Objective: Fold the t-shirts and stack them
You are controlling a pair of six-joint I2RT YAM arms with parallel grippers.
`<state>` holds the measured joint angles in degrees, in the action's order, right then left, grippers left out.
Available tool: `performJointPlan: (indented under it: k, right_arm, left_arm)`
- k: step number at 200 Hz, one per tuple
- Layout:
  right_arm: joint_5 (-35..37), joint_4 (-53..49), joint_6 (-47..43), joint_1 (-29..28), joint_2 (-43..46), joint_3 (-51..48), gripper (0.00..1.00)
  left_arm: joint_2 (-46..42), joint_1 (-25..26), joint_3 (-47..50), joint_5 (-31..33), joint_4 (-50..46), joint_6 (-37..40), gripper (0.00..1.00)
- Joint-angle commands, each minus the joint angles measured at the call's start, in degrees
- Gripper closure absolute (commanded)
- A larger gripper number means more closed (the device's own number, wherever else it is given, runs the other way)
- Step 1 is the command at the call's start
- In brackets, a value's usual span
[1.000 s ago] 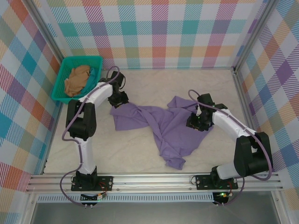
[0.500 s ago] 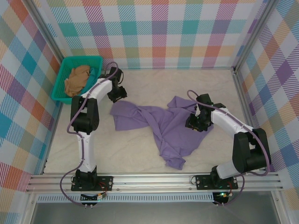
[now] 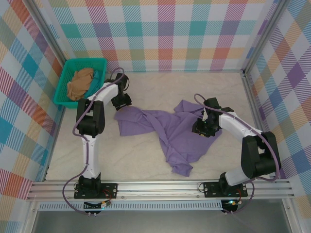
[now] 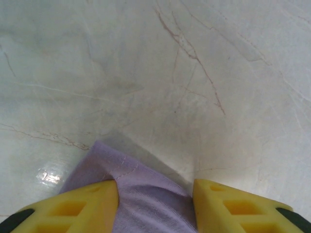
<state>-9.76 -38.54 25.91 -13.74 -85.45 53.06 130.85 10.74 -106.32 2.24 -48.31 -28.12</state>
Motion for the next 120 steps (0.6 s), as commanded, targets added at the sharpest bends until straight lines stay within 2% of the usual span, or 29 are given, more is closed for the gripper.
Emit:
performJointPlan:
  k: [1,27,41,76,120]
  right_arm:
    - [-1.38,0.11,-1.04,-0.10,0.19,0.51,0.63]
    - [-1.57,0.22,-0.95,-0.12,0.17,0.30,0.63]
    - [-1.63,0.45,-0.78,-0.10,0.03,0.07,0.63]
    - [-0.97,2.41,0.88,-0.13,-1.28,-1.17,0.63]
    - [-0.49,6.43,2.97,-0.11,-7.33,-1.37,0.65]
  left_arm:
    - [5.07,-1.37,-1.75,0.99,-2.10,1.82,0.60]
    - [7.22,-1.41,-3.77,-0.55,-2.67,2.74,0.84]
    - [6.99,-1.41,-3.90,-1.54,-2.37,3.16,1.00]
    - [2.35,-1.35,-4.54,-3.99,-1.95,4.09,1.00]
    - [-6.87,-1.32,-8.88,-6.32,-4.17,5.78,1.00]
